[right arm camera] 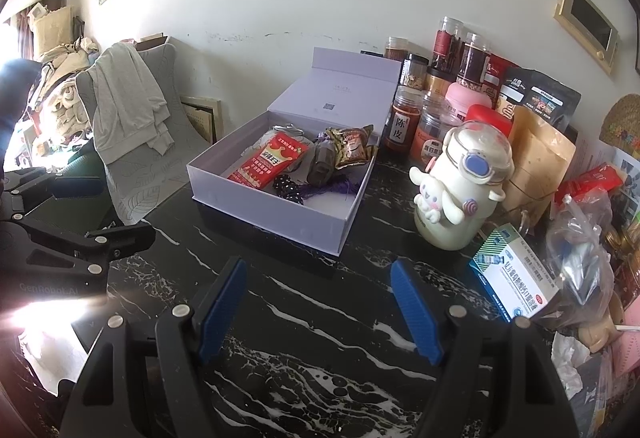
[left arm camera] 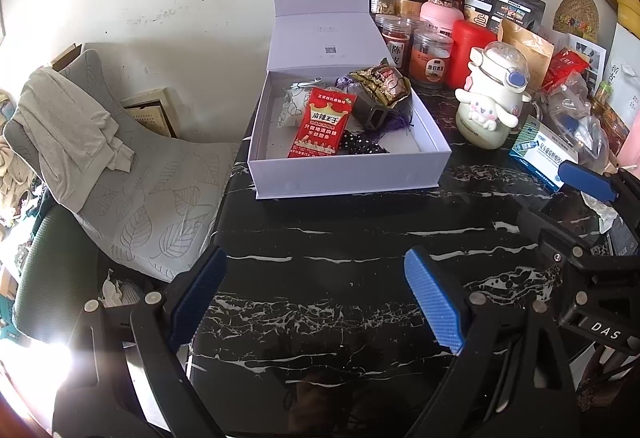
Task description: Organize objects
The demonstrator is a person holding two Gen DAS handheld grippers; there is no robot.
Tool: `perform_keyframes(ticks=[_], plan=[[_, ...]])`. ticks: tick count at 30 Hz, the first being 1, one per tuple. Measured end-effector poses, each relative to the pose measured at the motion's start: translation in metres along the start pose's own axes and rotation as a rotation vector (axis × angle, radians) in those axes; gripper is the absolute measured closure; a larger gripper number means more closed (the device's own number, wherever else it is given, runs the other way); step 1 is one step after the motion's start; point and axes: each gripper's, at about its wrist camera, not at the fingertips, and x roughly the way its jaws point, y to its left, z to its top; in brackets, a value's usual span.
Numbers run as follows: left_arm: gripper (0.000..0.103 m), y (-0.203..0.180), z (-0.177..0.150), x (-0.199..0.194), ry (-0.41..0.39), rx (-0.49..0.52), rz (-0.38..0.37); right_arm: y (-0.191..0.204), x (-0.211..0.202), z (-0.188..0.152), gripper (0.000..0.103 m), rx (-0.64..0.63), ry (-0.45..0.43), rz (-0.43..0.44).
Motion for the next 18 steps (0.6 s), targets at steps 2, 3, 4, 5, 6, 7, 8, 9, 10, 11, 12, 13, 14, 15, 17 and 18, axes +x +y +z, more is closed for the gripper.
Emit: perform_keyframes(ticks=[2, 3, 4, 5, 6, 7, 8, 9, 10, 11, 12, 13, 14, 15, 17, 18], plan=[[0.013, -0.0006, -0.0010, 0.0010, 0.002, 0.001, -0.001, 0.0001, 0.0011, -0.0006, 0.028, 0.001, 0.003, 0.000], [0.013, -0.0009, -0.0010, 0.0015, 0.003, 0.003, -0.002, -0.0001, 0.0017, -0.0005, 0.028, 0.002, 0.004, 0.000], [0.013, -0.0012, -0.0010, 0.0020, 0.005, 0.005, -0.002, -0.0001, 0.0019, -0.0007, 0.028, 0.001, 0.006, -0.001], [0.013, -0.0017, -0.0011, 0.0025, 0.006, 0.006, -0.002, -0.0002, 0.0022, -0.0008, 0.028, 0.002, 0.007, -0.001], [0.013, -0.0023, -0.0012, 0.0027, 0.007, 0.008, -0.003, -0.0004, 0.0026, -0.0008, 0.028, 0.002, 0.008, 0.000], [0.013, -0.0034, -0.0010, 0.0032, 0.008, 0.009, -0.004, -0.0004, 0.0028, -0.0011, 0.028, 0.003, 0.009, 0.001], [0.013, -0.0034, -0.0007, 0.0034, 0.009, 0.010, -0.004, -0.0003, 0.0029, -0.0012, 0.028, 0.004, 0.009, 0.000], [0.013, -0.0035, -0.0009, 0.0037, 0.009, 0.010, -0.005, -0.0003, 0.0030, -0.0014, 0.028, 0.004, 0.010, 0.000], [0.013, -0.0036, -0.0008, 0.0038, 0.011, 0.009, -0.007, -0.0006, 0.0032, -0.0013, 0.028, 0.005, 0.010, 0.001], [0.013, -0.0036, -0.0010, 0.0044, 0.014, 0.008, -0.010, -0.0006, 0.0032, -0.0011, 0.028, 0.005, 0.010, 0.000], [0.013, -0.0038, -0.0013, 0.0051, 0.018, 0.007, -0.011, -0.0005, 0.0032, -0.0009, 0.028, 0.004, 0.010, -0.001], [0.013, -0.0042, -0.0015, 0.0060, 0.020, 0.007, -0.011, -0.0007, 0.0036, -0.0012, 0.028, 0.004, 0.011, -0.002], [0.013, -0.0047, -0.0016, 0.0067, 0.022, 0.007, -0.011, -0.0009, 0.0041, -0.0015, 0.028, 0.004, 0.012, -0.002], [0.013, -0.0051, -0.0016, 0.0073, 0.024, 0.007, -0.011, -0.0014, 0.0049, -0.0021, 0.028, 0.005, 0.015, -0.002], [0.013, -0.0062, -0.0013, 0.0090, 0.029, 0.011, -0.018, -0.0015, 0.0058, -0.0027, 0.028, 0.005, 0.021, -0.006], [0.013, -0.0070, -0.0018, 0.0098, 0.033, 0.013, -0.020, -0.0023, 0.0064, -0.0033, 0.028, 0.005, 0.022, -0.008]])
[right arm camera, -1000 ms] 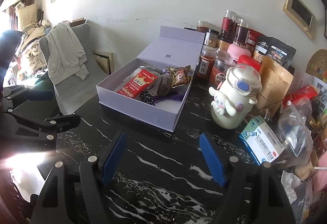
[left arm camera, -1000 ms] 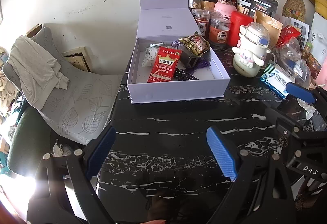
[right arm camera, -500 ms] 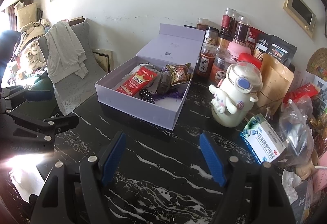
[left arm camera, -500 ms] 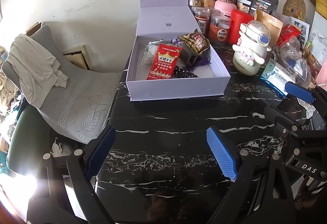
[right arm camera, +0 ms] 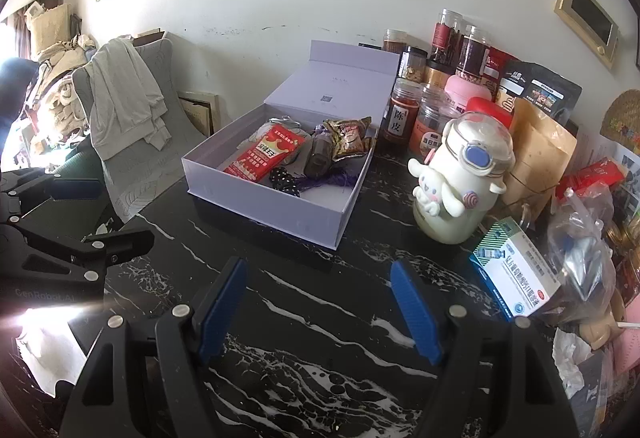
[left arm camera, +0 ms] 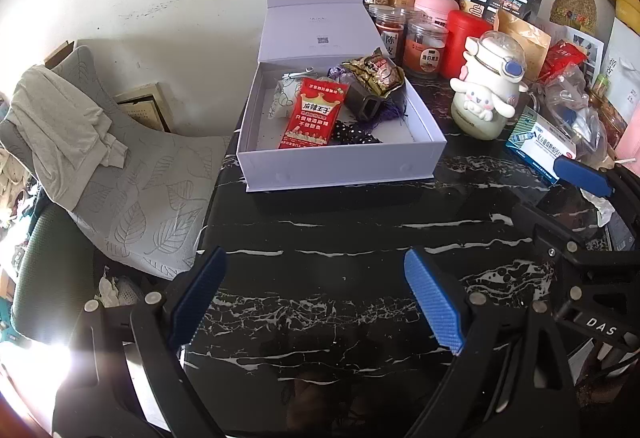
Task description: Organize objects
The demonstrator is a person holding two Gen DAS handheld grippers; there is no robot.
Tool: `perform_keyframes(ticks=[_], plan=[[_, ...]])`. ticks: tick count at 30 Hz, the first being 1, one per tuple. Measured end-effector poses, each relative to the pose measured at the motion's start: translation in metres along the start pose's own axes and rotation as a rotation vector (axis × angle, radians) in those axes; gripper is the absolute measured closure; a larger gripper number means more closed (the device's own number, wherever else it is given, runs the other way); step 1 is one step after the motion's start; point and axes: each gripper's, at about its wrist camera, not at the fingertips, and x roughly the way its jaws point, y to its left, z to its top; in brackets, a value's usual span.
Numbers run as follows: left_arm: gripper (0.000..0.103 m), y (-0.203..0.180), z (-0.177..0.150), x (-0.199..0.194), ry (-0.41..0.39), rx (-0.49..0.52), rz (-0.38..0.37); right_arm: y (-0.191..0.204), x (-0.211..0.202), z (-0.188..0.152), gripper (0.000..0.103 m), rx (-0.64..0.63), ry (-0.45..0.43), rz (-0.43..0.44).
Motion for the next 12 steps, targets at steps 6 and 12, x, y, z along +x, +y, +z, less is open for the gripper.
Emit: perform_keyframes(ticks=[6, 12], plan=[[0.013, -0.002, 0.001, 0.005, 0.017, 0.003, 0.001, -0.003, 0.002, -0.002, 0.028, 0.005, 0.006, 0.000], [0.013, -0.008, 0.004, 0.014, 0.039, 0.013, -0.006, -0.011, 0.006, -0.004, 0.028, 0.020, 0.017, -0.004]])
